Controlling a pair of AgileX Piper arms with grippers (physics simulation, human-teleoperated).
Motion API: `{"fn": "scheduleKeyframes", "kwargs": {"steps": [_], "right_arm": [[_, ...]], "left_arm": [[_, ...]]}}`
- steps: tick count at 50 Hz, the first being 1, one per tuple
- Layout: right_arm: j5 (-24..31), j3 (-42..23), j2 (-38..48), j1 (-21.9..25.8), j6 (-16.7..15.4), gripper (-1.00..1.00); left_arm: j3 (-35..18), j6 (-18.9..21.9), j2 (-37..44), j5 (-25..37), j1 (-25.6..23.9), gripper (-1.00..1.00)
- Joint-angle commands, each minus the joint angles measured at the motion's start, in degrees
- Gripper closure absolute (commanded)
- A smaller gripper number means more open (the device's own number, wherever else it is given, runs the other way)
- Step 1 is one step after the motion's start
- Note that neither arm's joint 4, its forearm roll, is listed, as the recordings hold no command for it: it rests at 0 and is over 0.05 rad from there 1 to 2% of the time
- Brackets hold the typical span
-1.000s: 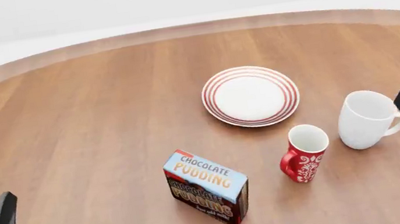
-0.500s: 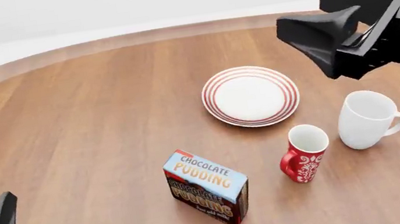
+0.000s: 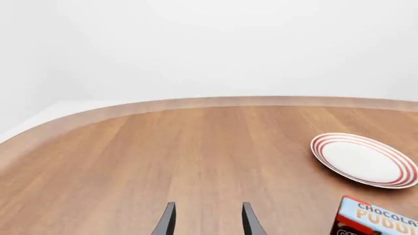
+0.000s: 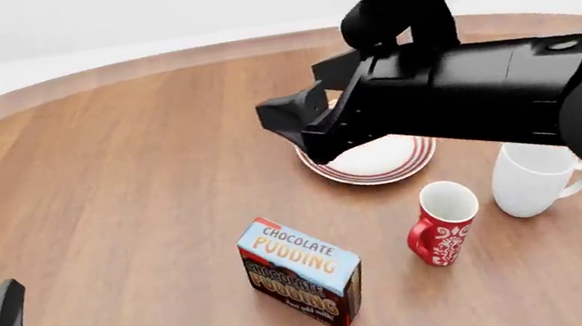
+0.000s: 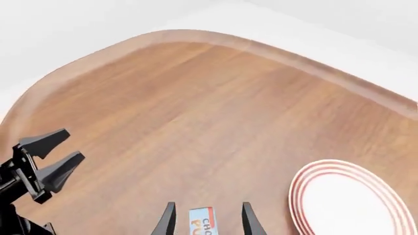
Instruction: Put the chocolate pudding to the right of the plate.
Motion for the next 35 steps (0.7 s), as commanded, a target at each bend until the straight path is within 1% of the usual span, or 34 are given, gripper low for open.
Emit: {"fn": "scheduleKeyframes", "kwargs": {"steps": [1,3,13,26,32,35], "right_arm": [[-2.36,2.06,5.36,2.33,3.03,-1.0],[-2.57,2.64,5.47,2.51,3.46,-1.0],[-2.98,3.92,5.31,1.76,3.51,-1.0],[-3.37,4.74,6.04,1.29,1.96,-1.0],[-4.92,5.6,7.69,1.03,1.99,-1.0],[-4.71,5.58,8.02,0.91,2.11,-1.0]], "left_arm": [[0.0,0.0,0.0,0.0,0.0,-1.0],[0.0,0.0,0.0,0.0,0.0,-1.0],[0.0,0.0,0.0,0.0,0.0,-1.0],[0.0,0.0,0.0,0.0,0.0,-1.0],[0.0,0.0,0.0,0.0,0.0,-1.0],[0.0,0.0,0.0,0.0,0.0,-1.0]]}}
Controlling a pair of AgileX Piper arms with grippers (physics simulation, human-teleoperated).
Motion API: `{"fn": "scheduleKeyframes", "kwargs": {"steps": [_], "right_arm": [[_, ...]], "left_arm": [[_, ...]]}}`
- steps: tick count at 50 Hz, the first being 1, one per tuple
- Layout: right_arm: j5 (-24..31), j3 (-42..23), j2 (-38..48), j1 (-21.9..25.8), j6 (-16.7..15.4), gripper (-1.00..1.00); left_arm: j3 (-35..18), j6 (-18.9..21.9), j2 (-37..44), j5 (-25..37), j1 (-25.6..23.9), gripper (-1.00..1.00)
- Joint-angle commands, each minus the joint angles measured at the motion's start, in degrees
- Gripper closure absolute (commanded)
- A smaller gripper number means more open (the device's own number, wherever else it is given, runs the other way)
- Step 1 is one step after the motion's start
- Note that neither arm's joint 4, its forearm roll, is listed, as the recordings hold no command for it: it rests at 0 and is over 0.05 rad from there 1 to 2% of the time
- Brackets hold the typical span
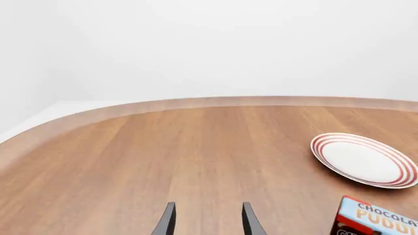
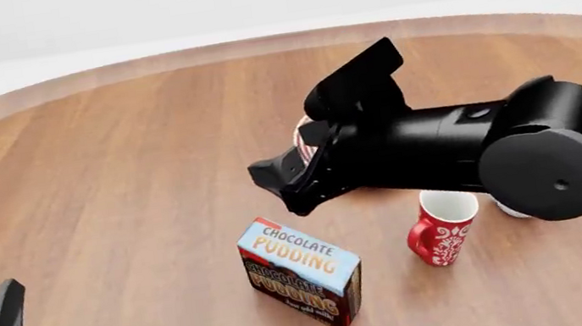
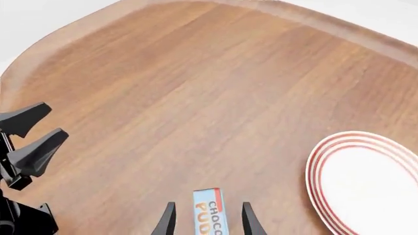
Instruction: Put the chocolate pudding to the right of the plate.
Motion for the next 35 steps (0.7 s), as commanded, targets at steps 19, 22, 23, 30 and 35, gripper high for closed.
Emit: {"fn": "scheduleKeyframes", "kwargs": {"steps": [19,22,23,30,35], "right_arm": [[-7.05,5.12,5.34,-0.01,2.16,-1.0],[-7.89,5.79,5.76,-0.15,2.06,-1.0],[-8.04,5.91,5.88,-0.22,2.31,-1.0],[-8.55,6.34,6.53,-0.47,2.31,-1.0],[-9.81,6.81,7.68,-0.45,2.61,-1.0]], "left_arm": [[0.0,0.0,0.0,0.0,0.0,-1.0],[0.0,0.0,0.0,0.0,0.0,-1.0],[0.0,0.0,0.0,0.0,0.0,-1.0],[0.0,0.0,0.0,0.0,0.0,-1.0],[0.0,0.0,0.0,0.0,0.0,-1.0]]}}
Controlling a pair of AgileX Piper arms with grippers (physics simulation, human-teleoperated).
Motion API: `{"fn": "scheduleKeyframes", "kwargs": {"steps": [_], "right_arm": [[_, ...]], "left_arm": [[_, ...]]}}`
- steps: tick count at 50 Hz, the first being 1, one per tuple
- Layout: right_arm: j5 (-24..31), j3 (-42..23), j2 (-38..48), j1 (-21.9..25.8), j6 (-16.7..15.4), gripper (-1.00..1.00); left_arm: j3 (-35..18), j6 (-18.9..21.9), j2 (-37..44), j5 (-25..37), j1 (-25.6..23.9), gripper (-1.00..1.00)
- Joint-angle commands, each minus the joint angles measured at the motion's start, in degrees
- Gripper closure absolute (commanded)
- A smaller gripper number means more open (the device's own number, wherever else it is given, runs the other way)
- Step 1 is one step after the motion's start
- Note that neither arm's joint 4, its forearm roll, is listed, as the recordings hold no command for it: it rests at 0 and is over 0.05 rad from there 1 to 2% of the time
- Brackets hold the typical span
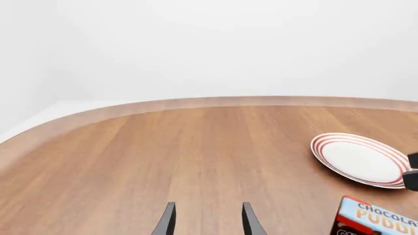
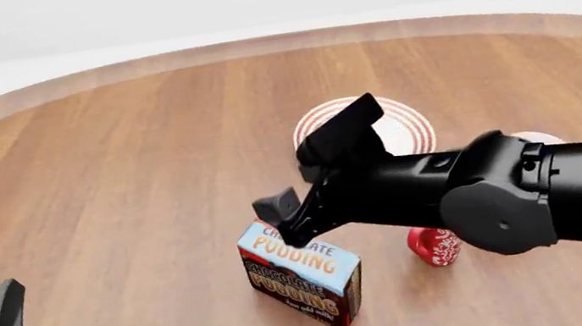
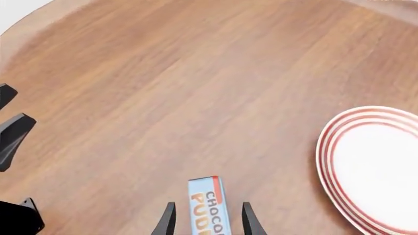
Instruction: Put the chocolate pudding to the right of the plate.
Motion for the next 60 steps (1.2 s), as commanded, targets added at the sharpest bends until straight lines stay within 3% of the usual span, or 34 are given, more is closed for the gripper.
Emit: {"fn": "scheduleKeyframes", "kwargs": {"steps": [1,37,60], "right_arm": [[-2.45,1.28,2.05,-0.12,0.6,-1.0],[-11.03,4.71,8.05,0.38,3.21,-1.0],[-19.37,8.86,13.05,1.45,7.05,-1.0]], "left_arm": [[0.0,0.0,0.0,0.0,0.0,-1.0],[0.0,0.0,0.0,0.0,0.0,-1.0],[0.0,0.0,0.0,0.0,0.0,-1.0]]}}
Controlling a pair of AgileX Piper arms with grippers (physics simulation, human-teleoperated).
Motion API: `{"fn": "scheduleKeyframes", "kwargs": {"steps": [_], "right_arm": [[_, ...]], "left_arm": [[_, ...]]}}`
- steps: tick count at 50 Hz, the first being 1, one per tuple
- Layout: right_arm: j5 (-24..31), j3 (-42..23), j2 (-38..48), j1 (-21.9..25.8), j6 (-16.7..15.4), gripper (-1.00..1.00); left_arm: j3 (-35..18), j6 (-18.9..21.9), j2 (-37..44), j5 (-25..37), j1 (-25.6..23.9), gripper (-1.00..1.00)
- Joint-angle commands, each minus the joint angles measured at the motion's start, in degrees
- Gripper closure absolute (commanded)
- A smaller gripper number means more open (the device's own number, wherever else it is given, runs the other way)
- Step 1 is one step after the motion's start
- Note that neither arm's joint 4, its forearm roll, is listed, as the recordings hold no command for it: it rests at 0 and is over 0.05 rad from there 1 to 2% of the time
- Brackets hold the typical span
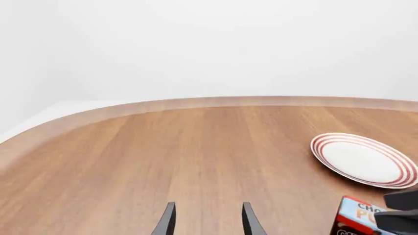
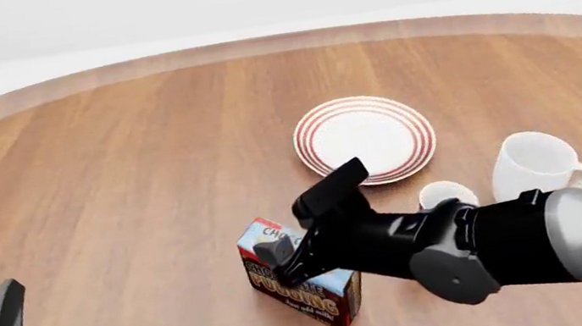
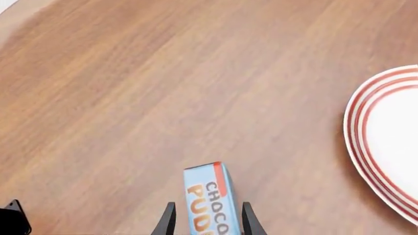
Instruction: Put the chocolate pudding to the right of the plate.
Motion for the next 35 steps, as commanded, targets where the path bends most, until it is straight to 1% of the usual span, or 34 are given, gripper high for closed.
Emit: {"fn": "scheduleKeyframes", "kwargs": {"steps": [1,8,9,15,20,21,30,34,35], "right_arm": [[-3.29,1.58,2.64,0.25,1.39,-1.0],[-3.42,2.07,2.5,-0.01,1.48,-1.0],[-3.32,2.08,2.31,0.04,1.59,1.0],[-2.74,2.08,1.44,0.03,1.32,1.0],[-1.4,1.78,0.01,-0.55,0.62,1.0],[-1.08,1.9,-0.37,-0.55,0.05,1.0],[-0.4,1.92,-1.45,-1.06,-0.15,1.0],[1.84,0.91,-3.86,-1.35,-0.78,1.0],[2.55,0.62,-4.98,-1.46,-1.44,1.0]], "left_arm": [[0.0,0.0,0.0,0.0,0.0,-1.0],[0.0,0.0,0.0,0.0,0.0,-1.0],[0.0,0.0,0.0,0.0,0.0,-1.0],[0.0,0.0,0.0,0.0,0.0,-1.0],[0.0,0.0,0.0,0.0,0.0,-1.0],[0.0,0.0,0.0,0.0,0.0,-1.0],[0.0,0.0,0.0,0.0,0.0,-1.0],[0.0,0.0,0.0,0.0,0.0,-1.0],[0.0,0.0,0.0,0.0,0.0,-1.0]]}}
